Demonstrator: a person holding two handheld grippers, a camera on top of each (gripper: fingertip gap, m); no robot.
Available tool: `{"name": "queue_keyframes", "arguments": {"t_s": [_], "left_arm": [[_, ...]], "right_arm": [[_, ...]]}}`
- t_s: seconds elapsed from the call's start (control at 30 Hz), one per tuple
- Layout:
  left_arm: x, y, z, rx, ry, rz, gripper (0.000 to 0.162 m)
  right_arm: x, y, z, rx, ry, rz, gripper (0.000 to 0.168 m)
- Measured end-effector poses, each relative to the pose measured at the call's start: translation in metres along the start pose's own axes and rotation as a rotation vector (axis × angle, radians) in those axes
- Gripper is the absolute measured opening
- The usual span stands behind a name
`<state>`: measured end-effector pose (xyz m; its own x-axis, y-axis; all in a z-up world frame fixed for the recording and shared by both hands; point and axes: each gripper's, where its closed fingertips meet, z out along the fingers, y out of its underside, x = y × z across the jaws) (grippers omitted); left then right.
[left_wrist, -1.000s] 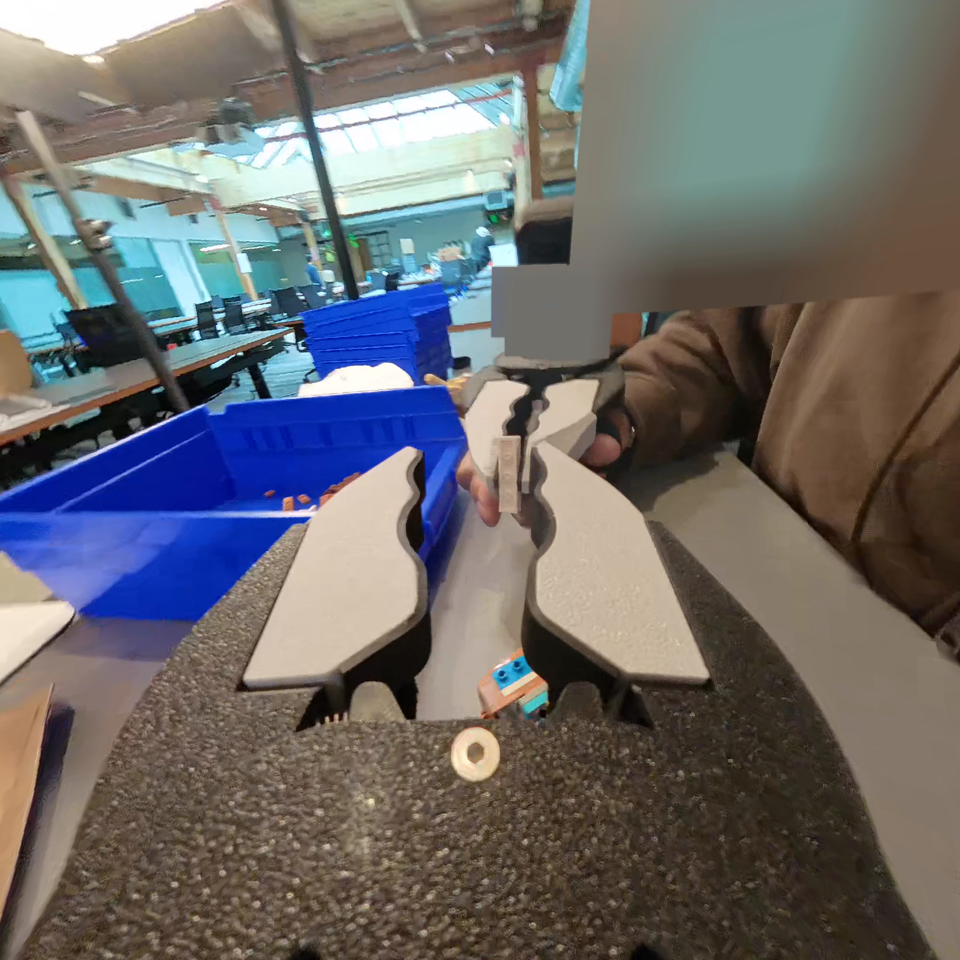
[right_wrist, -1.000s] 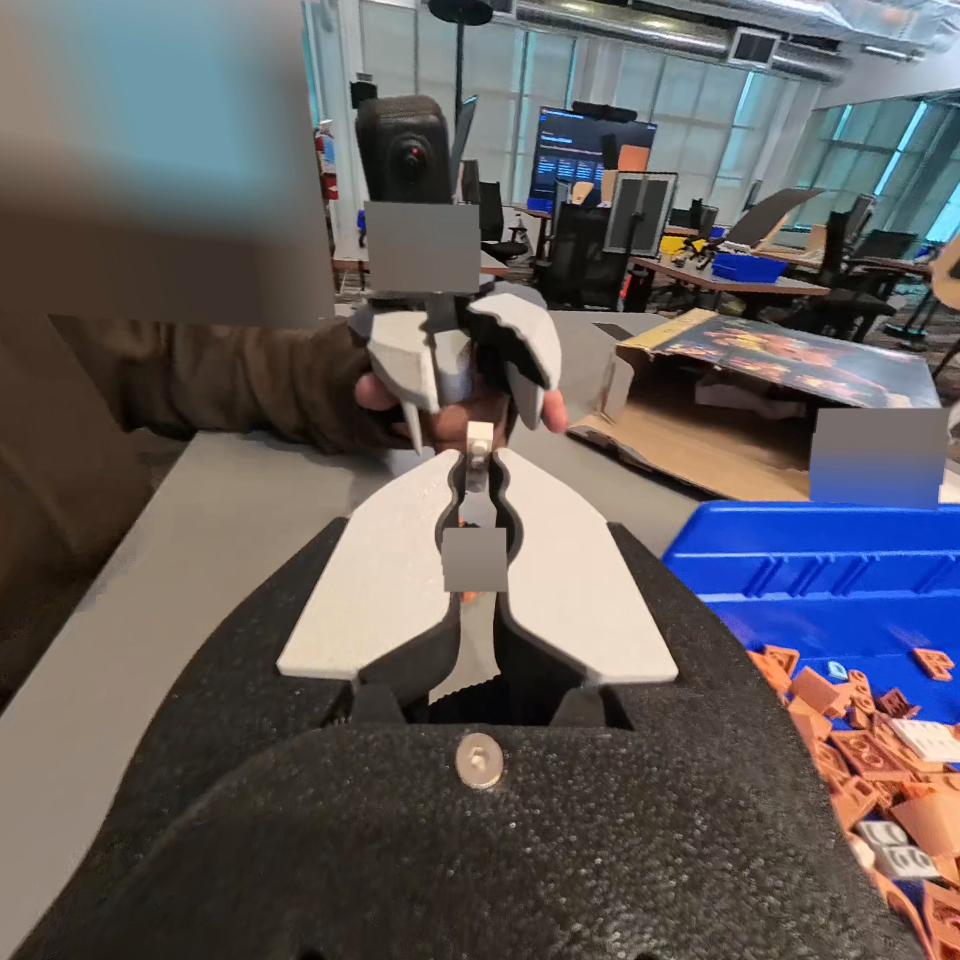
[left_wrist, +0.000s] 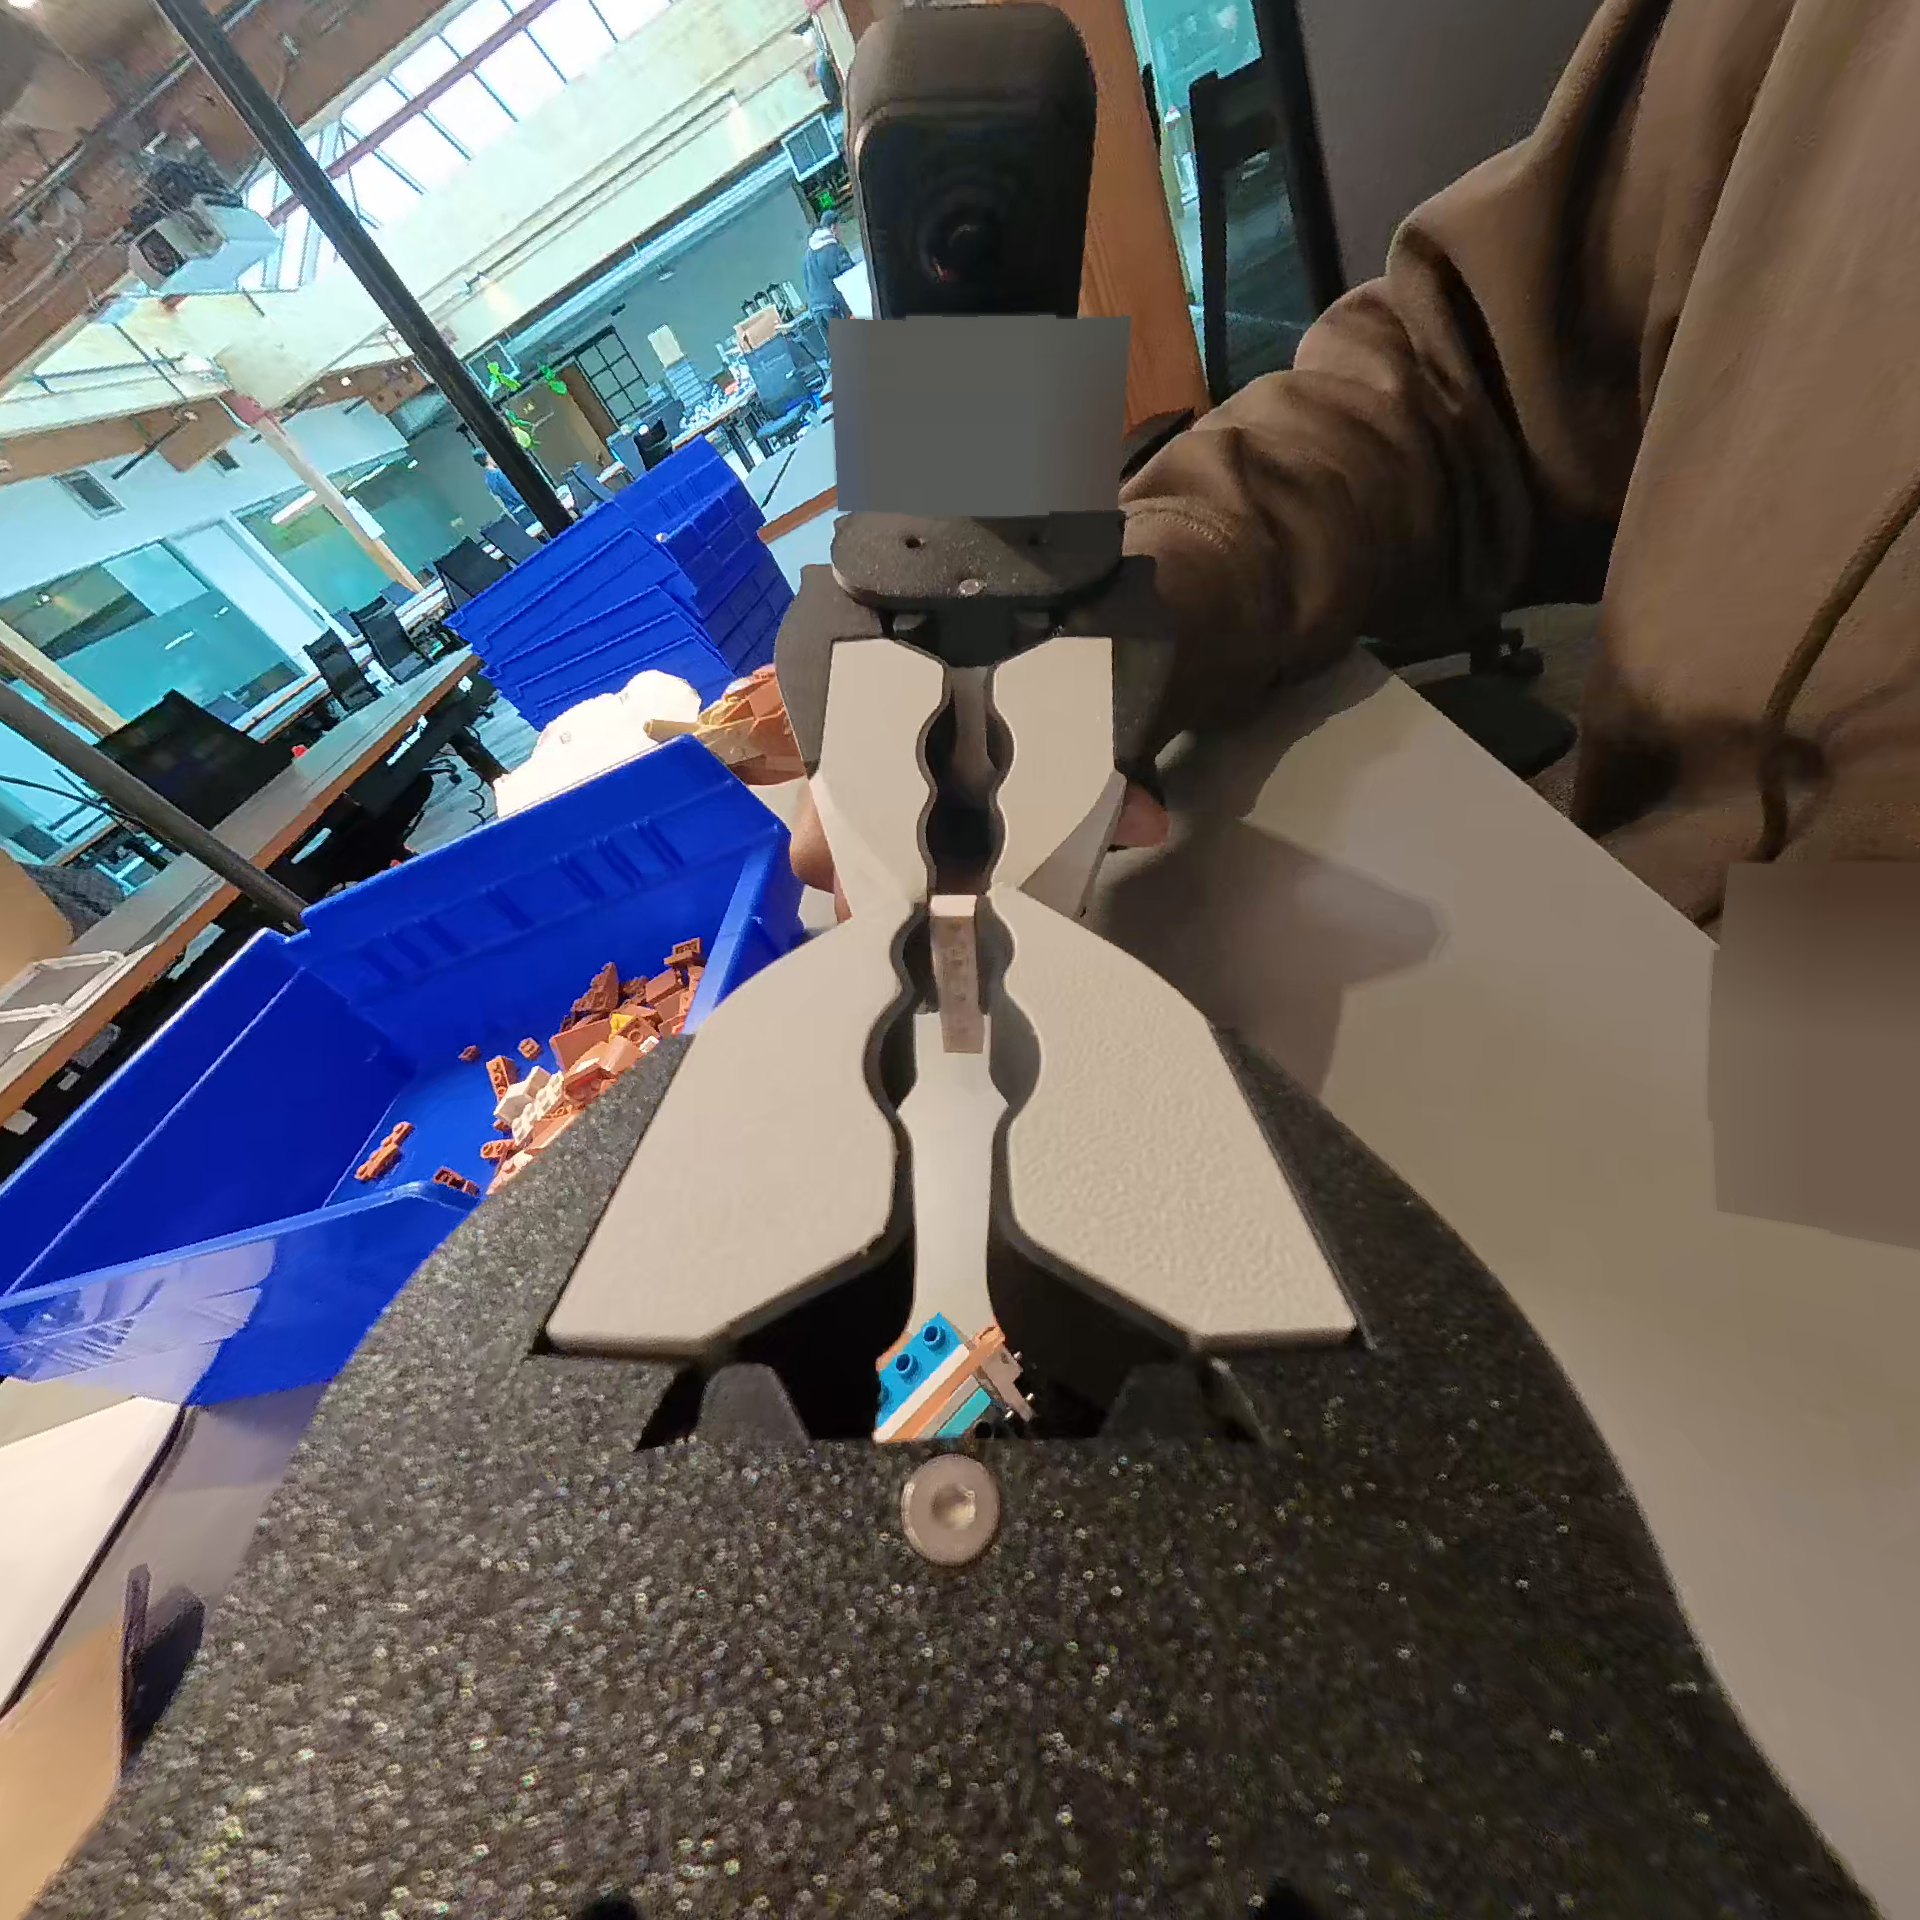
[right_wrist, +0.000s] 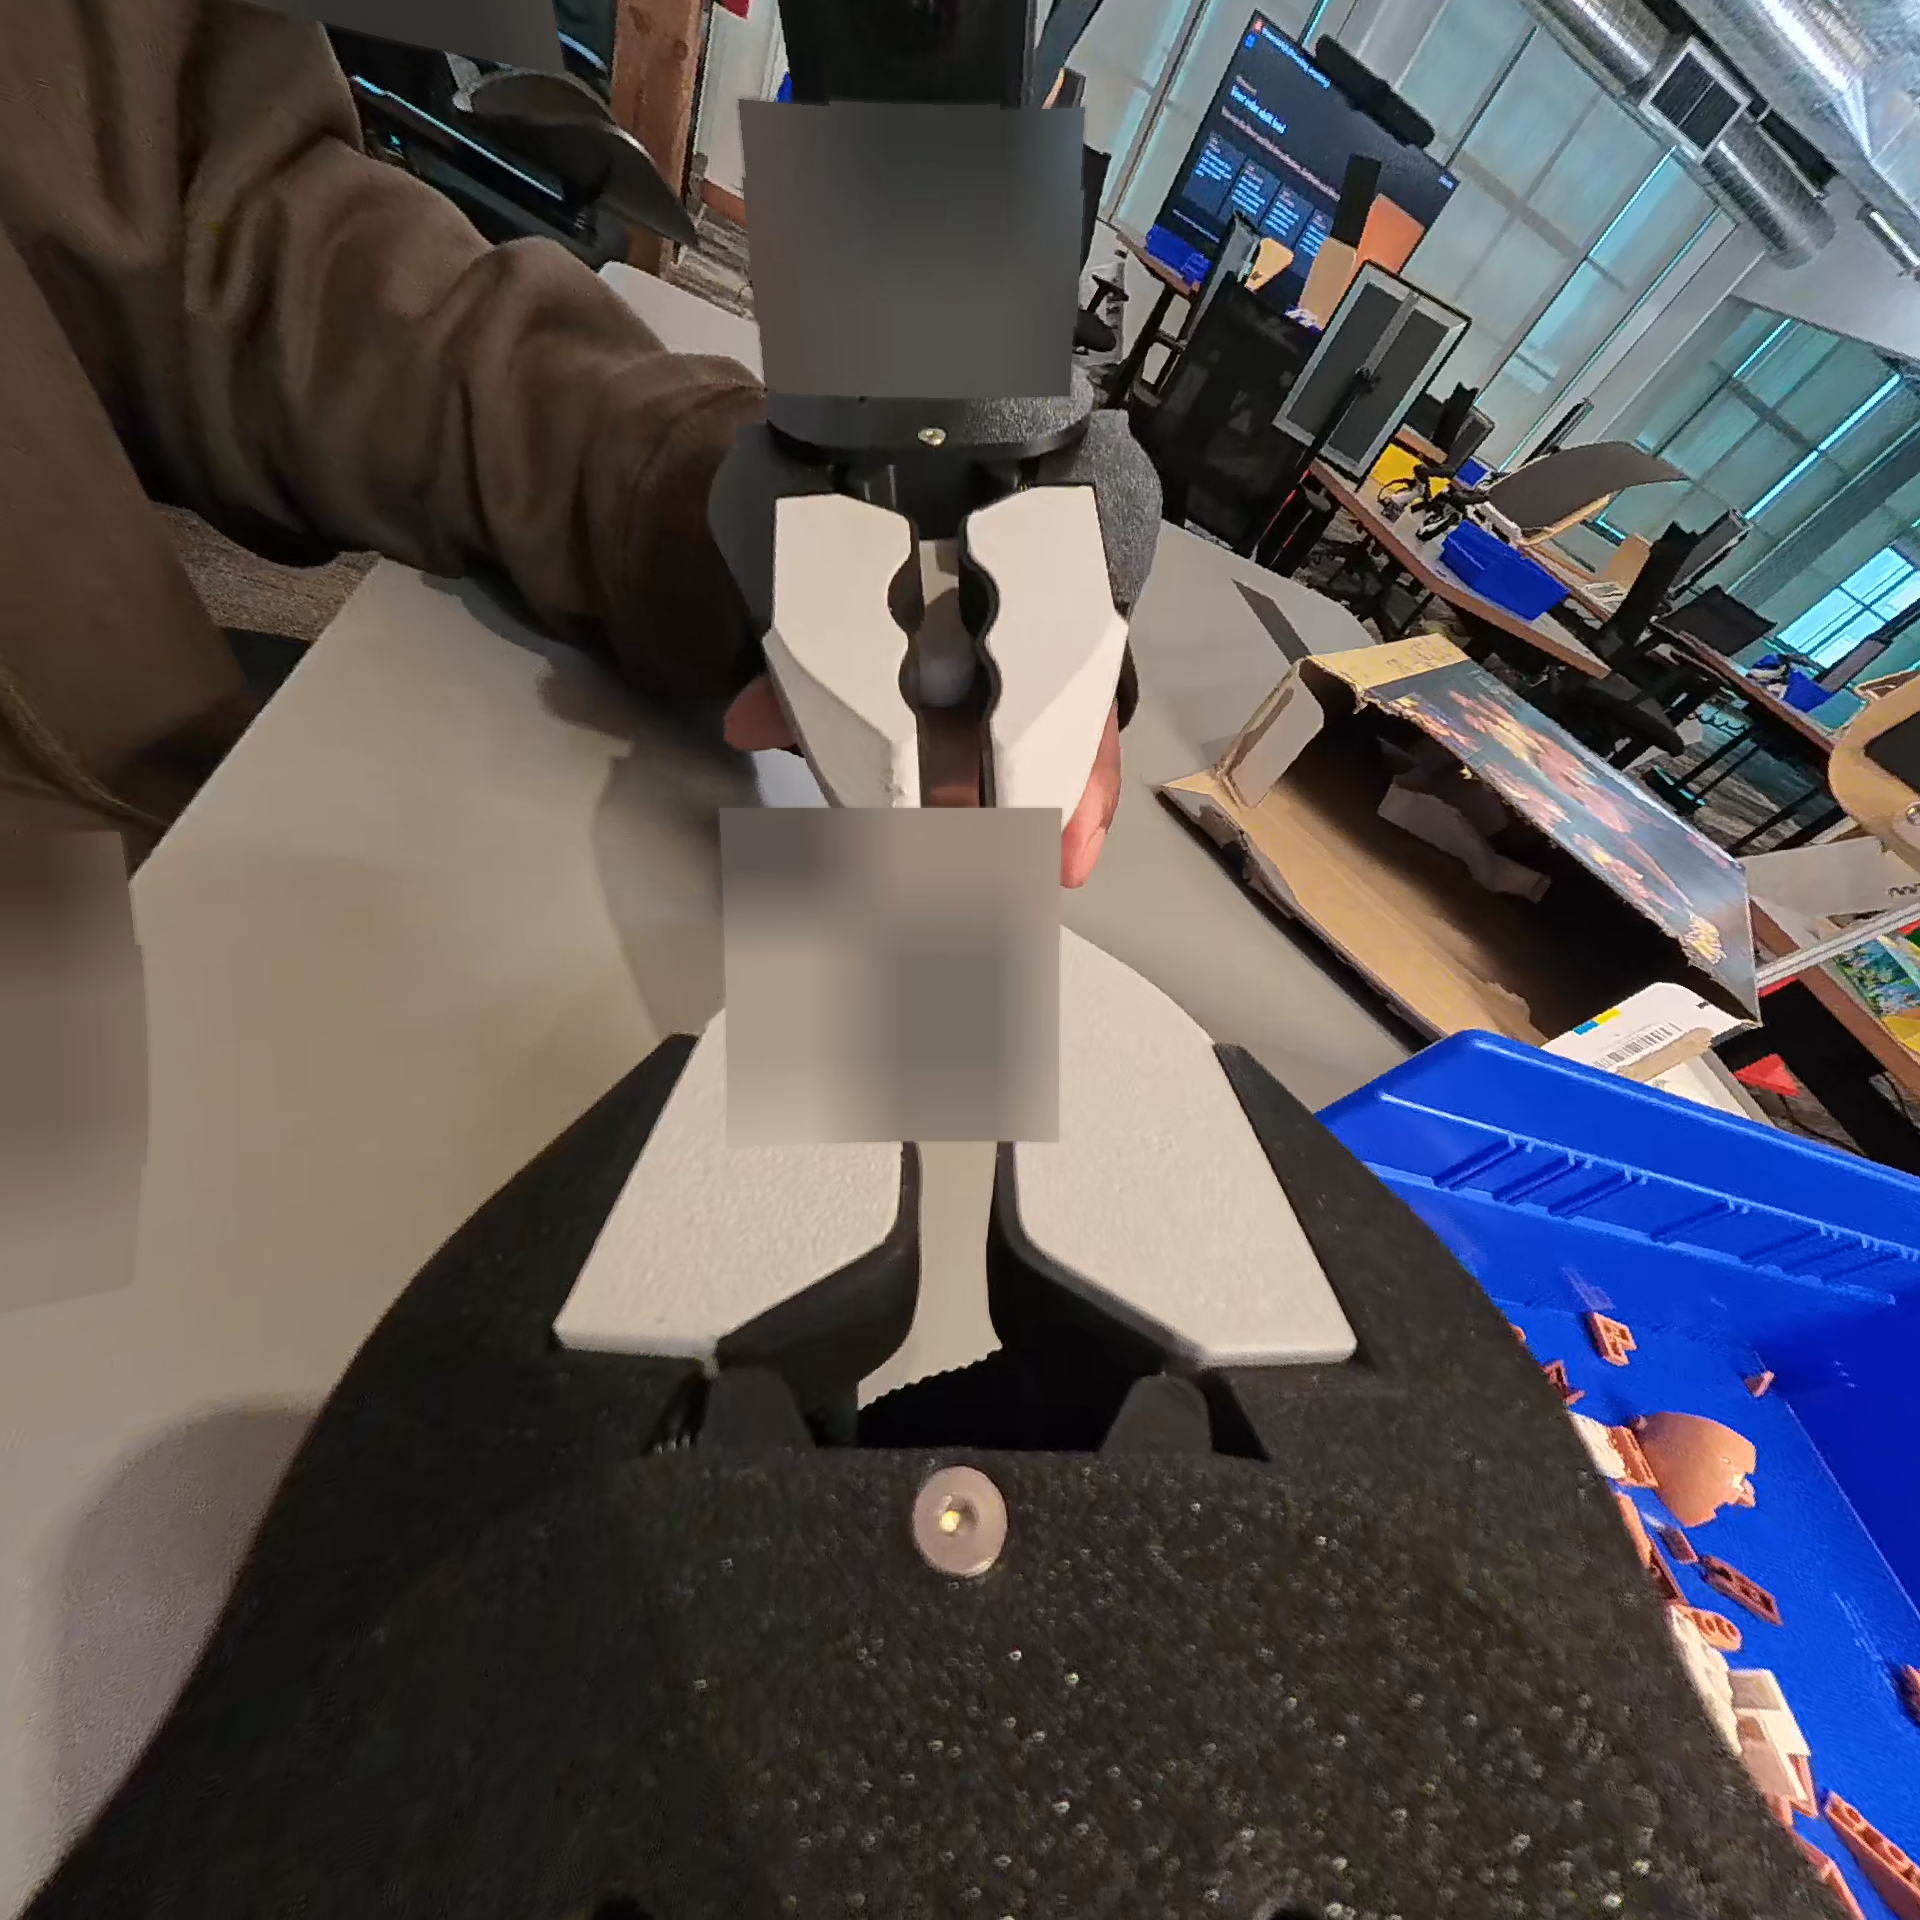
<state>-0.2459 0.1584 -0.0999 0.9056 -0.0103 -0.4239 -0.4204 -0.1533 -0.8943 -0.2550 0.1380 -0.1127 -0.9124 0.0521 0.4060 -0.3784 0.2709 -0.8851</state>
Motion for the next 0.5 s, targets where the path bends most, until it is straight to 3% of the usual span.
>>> {"name": "queue_keyframes", "arguments": {"t_s": [0.5], "left_arm": [[-0.0016,-0.0054,-0.0027,0.029,0.007,-0.047,0.008]], "right_arm": [[0.0002,-0.0054,-0.0003,0.029,-0.015,0.026,0.007]]}}
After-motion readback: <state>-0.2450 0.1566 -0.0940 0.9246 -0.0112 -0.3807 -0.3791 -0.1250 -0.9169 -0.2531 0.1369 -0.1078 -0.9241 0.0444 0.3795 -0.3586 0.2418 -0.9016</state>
